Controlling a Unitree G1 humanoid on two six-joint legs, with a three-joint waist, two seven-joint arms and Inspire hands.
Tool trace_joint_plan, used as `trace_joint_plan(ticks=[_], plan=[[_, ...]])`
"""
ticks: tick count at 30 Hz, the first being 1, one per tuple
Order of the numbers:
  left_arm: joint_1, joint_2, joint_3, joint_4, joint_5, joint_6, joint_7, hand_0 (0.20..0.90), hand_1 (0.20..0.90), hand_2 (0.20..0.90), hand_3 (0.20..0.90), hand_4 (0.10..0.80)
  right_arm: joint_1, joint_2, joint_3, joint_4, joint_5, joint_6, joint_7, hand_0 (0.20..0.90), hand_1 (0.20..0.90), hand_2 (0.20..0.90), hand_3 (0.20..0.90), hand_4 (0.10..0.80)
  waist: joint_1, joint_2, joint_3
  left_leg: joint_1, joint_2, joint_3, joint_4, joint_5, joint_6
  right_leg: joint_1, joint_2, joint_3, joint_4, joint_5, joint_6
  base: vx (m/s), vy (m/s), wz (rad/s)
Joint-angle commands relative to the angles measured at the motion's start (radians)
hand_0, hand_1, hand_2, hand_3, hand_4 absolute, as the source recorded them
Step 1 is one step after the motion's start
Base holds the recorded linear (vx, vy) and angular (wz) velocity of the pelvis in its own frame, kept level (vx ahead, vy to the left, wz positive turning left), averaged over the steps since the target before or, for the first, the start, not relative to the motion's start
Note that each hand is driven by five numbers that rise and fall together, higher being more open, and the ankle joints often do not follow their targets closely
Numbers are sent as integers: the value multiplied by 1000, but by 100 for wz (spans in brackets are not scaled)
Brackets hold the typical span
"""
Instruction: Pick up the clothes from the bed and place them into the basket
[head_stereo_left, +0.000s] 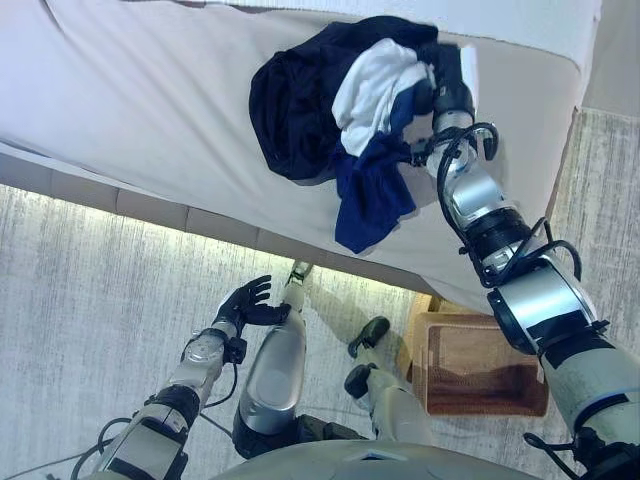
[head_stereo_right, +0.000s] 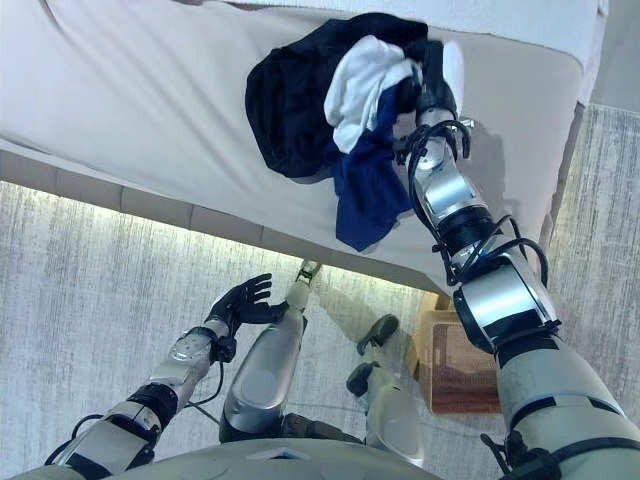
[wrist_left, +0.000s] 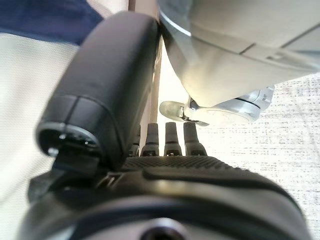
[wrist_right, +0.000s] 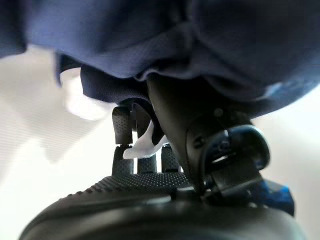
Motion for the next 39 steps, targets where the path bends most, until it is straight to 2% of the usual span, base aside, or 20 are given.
trace_joint_plan(ticks=[1,6,10,16,19,23,24,25,26,27,28,30,33,35,36,37,39], plan=[[134,-25,-26,31,17,-17,-19,900,900,900,900,800,-90,-63,-75,-252,-144,-203,-157,300,300,300,200,100,-41,12,-74,88,-67,112,40,-205,113,-85,-22,32,115,1,-21,49,22,-4],[181,-27,-7,64,55,-30,-36,900,900,900,900,800,-63,-117,-68,-394,-251,-203,-185,300,300,300,200,100,-45,5,-125,132,-67,116,47,-228,119,-41,-28,35,101,-1,-19,56,1,-4],[216,-24,20,86,114,-14,-33,900,900,900,900,800,-12,-155,-65,-484,-301,-187,-193,300,300,300,200,100,-43,-18,-178,176,-65,118,51,-247,123,9,-28,27,90,-4,-17,83,-57,-9],[252,-24,39,114,176,13,-29,900,900,900,900,800,46,-168,-74,-504,-247,-196,-168,300,300,300,200,100,-42,-33,-239,243,-65,117,37,-260,124,70,-28,20,79,-9,-11,99,-21,1],[265,-20,48,133,199,34,-39,900,900,900,900,800,84,-166,-72,-482,-185,-173,-78,300,300,300,200,100,-45,-39,-280,280,-65,116,14,-259,121,99,-26,19,68,-11,-5,117,13,0],[268,-8,58,140,215,62,-58,900,900,900,900,800,123,-173,-21,-400,-140,-22,140,300,300,300,200,100,-48,-51,-310,302,-66,113,0,-252,118,113,-27,12,67,-9,0,86,15,1],[268,-6,57,139,217,68,-57,900,900,900,900,800,129,-177,-3,-363,-117,-30,173,300,300,300,200,100,-46,-54,-310,312,-62,115,-2,-254,117,121,-24,14,68,-11,0,68,-2,3],[265,-1,56,137,216,77,-58,900,900,900,900,800,135,-174,13,-341,-128,6,211,300,300,300,200,100,-47,-61,-314,312,-63,114,-4,-251,117,121,-24,10,68,-10,1,69,-23,4],[257,3,56,143,217,80,-60,900,900,900,900,800,134,-173,28,-298,-131,74,276,528,528,528,466,366,-45,-68,-313,311,-63,112,-5,-249,115,122,-23,8,69,-9,3,44,-26,8],[248,6,51,142,215,89,-59,900,900,900,900,800,124,-172,49,-238,-100,92,317,900,900,900,900,800,-41,-72,-311,311,-62,111,-4,-249,114,124,-22,7,67,-7,3,19,-30,10],[244,9,49,140,213,92,-59,900,900,900,900,800,119,-169,56,-218,-87,94,323,900,900,900,900,800,-40,-74,-310,309,-62,110,-4,-248,114,123,-22,6,66,-6,3,-21,-47,12],[216,27,40,133,198,103,-61,900,900,900,900,800,81,-157,91,-95,-31,193,433,900,900,900,900,800,-25,-83,-286,304,-57,111,1,-250,112,124,-18,2,67,-4,1,-62,-62,8],[177,52,30,118,177,122,-60,900,900,900,900,800,27,-148,115,37,22,248,527,900,900,900,900,800,-9,-93,-255,282,-55,106,11,-246,112,118,-16,-6,71,1,0,-76,-52,6],[167,61,30,115,176,127,-58,900,900,900,900,800,5,-150,132,85,37,239,556,900,900,900,900,800,-1,-97,-244,273,-55,103,11,-243,112,115,-15,-11,71,3,0,-77,-45,9],[161,70,27,113,176,128,-56,900,900,900,900,800,-11,-148,139,118,29,240,589,455,455,455,381,281,6,-99,-234,267,-55,99,11,-239,111,112,-14,-15,74,4,0,-77,-51,6],[159,76,27,110,177,130,-53,900,900,900,900,800,-29,-150,150,149,22,237,606,300,300,300,200,100,14,-100,-225,261,-56,95,10,-234,111,109,-14,-19,76,7,-1,-59,-45,5],[157,82,30,103,185,137,-51,900,900,900,900,800,-45,-157,155,169,35,233,609,300,300,300,200,100,21,-100,-214,256,-57,91,9,-230,111,107,-16,-26,80,9,1,-28,-19,6]])
